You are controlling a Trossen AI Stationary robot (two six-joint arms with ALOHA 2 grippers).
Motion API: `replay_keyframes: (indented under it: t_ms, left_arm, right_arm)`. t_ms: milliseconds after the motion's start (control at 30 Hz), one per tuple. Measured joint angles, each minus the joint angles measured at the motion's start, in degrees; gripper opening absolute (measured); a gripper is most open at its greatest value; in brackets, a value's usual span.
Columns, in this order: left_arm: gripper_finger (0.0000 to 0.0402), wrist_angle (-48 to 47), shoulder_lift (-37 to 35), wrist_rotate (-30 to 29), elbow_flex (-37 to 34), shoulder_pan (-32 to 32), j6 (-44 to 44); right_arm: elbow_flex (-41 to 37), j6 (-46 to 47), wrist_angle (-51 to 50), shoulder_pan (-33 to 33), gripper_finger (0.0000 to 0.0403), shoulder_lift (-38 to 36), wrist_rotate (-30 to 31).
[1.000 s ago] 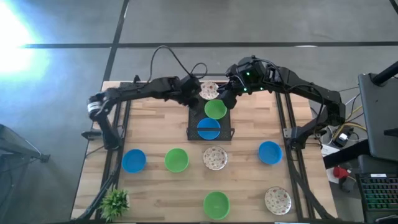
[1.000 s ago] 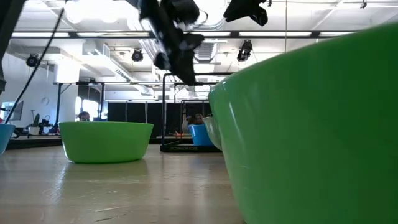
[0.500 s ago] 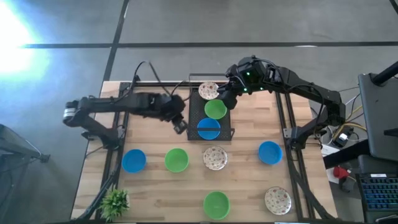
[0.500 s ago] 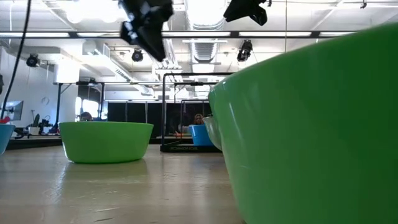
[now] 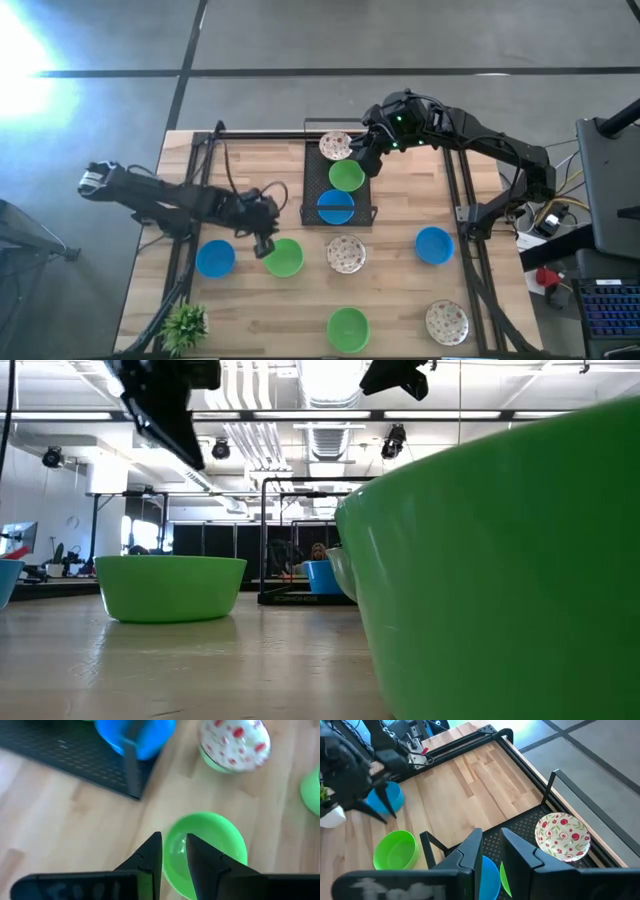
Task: Pick & Place Mini bowls
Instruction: Stack the top green bowl on the green bowl on the shelf
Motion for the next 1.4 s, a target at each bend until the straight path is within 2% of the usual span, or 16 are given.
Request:
replay_keyframes:
  t_ms: [167,400,600,800,1067,1167,1300,1400]
  left_arm:
    - [0.0080,6.14,1.61,-0.20,-5.63,-4.31,-0.89]
    - [0.0080,8.69,4.18,-0.67,-10.11,-4.89,-4.58]
    - [0.0080,10.02,6.67,-0.68,-11.58,-4.89,-4.78]
    - [0.0080,10.63,10.50,-2.69,-12.51,-4.83,-9.18]
    - [0.0080,13.24,14.43,-1.25,-12.91,-4.85,-11.79]
    - [0.0065,13.41,15.15,-1.25,-12.77,-4.85,-11.82]
    - [0.0014,13.67,15.34,-0.96,-12.49,-4.85,-11.72]
    - [0.0007,13.90,15.14,-0.86,-12.42,-4.85,-11.75]
  right_arm:
    - [0.00,0.02,0.00,0.00,0.0063,0.00,0.00]
    - [0.00,0.15,0.02,0.00,0.0063,0.00,0.00]
    - [0.00,0.29,0.02,0.00,0.0063,0.00,0.00]
    - [0.00,0.48,0.04,0.00,0.0063,0.00,0.02]
    - [0.00,0.48,0.07,0.00,0.0063,0.00,0.04]
    - [0.00,0.48,0.09,0.00,0.0063,-0.01,0.04]
    - [0.00,0.48,0.09,0.00,0.0063,0.00,0.07]
    - [0.00,0.48,0.09,0.00,0.0063,0.00,0.08]
